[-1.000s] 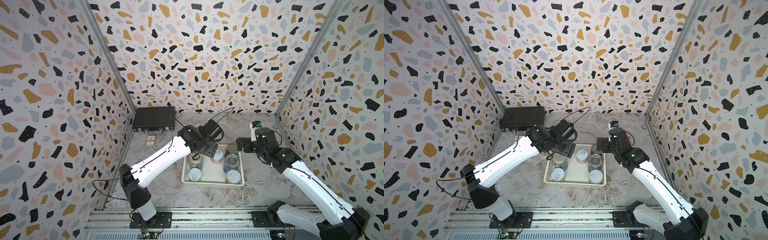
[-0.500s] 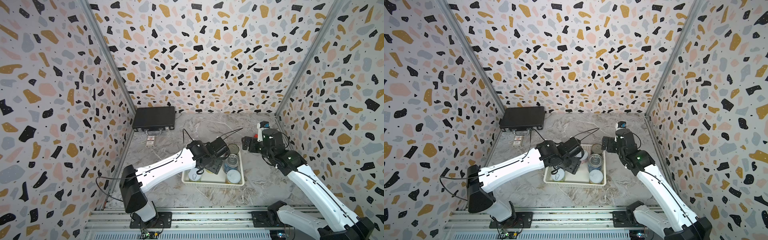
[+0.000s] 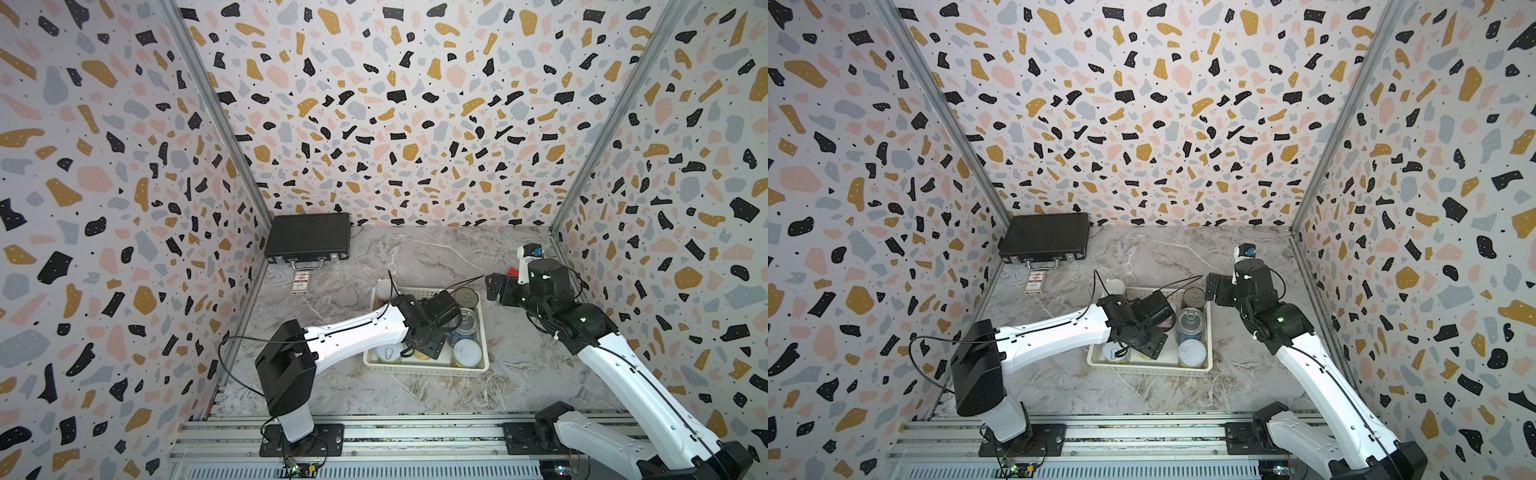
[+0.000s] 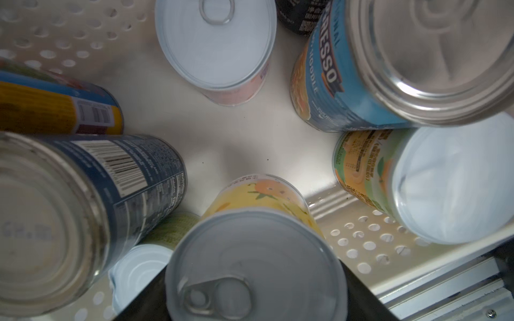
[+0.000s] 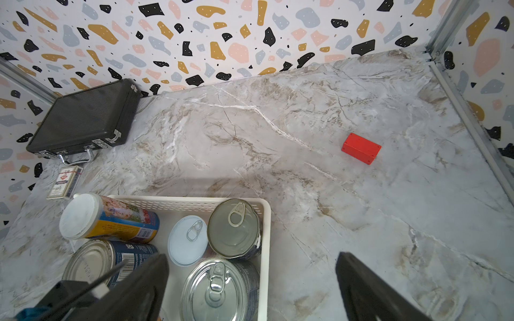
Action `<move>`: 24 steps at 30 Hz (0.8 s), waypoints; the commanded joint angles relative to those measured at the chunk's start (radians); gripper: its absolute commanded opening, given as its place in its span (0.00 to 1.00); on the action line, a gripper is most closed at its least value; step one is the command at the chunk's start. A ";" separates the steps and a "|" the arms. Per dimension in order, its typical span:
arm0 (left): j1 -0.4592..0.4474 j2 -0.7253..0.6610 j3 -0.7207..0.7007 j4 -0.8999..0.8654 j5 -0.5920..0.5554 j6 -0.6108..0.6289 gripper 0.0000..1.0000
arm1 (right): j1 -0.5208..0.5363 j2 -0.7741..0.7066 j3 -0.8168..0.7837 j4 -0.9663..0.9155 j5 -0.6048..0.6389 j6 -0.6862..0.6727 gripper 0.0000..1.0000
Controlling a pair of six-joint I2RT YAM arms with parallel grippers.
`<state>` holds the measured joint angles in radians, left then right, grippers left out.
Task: Put the canned food in the basket
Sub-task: Place the canned food in the basket.
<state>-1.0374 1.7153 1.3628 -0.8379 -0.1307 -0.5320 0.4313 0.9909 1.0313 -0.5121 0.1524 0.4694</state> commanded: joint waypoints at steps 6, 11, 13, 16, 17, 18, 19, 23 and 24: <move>0.002 0.024 -0.067 0.125 0.011 -0.011 0.46 | -0.005 -0.008 -0.003 0.002 0.007 0.011 1.00; 0.002 0.040 -0.105 0.122 -0.001 -0.014 0.44 | -0.005 -0.006 -0.004 0.002 0.006 0.012 1.00; 0.002 0.040 -0.128 0.138 -0.002 -0.020 0.44 | -0.006 -0.003 -0.004 0.002 0.006 0.012 1.00; 0.002 0.049 -0.142 0.139 -0.001 -0.022 0.44 | -0.005 -0.003 -0.005 0.003 0.013 0.012 1.00; 0.002 0.050 -0.146 0.140 0.000 -0.023 0.45 | -0.005 -0.003 -0.005 0.003 0.016 0.013 1.00; 0.002 0.051 -0.152 0.141 0.000 -0.025 0.45 | -0.005 -0.002 -0.006 0.004 0.020 0.014 1.00; 0.003 0.050 -0.157 0.144 0.002 -0.026 0.46 | -0.006 0.000 -0.008 0.007 0.021 0.015 1.00; 0.002 0.052 -0.160 0.132 -0.013 -0.032 0.61 | -0.005 0.019 -0.009 0.027 0.018 0.017 1.00; 0.002 0.051 -0.159 0.126 -0.021 -0.034 0.68 | -0.005 0.028 0.002 0.009 0.039 0.027 1.00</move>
<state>-1.0355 1.7638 1.2198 -0.6994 -0.1329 -0.5518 0.4309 1.0058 1.0294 -0.5037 0.1577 0.4751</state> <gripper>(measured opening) 0.766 0.996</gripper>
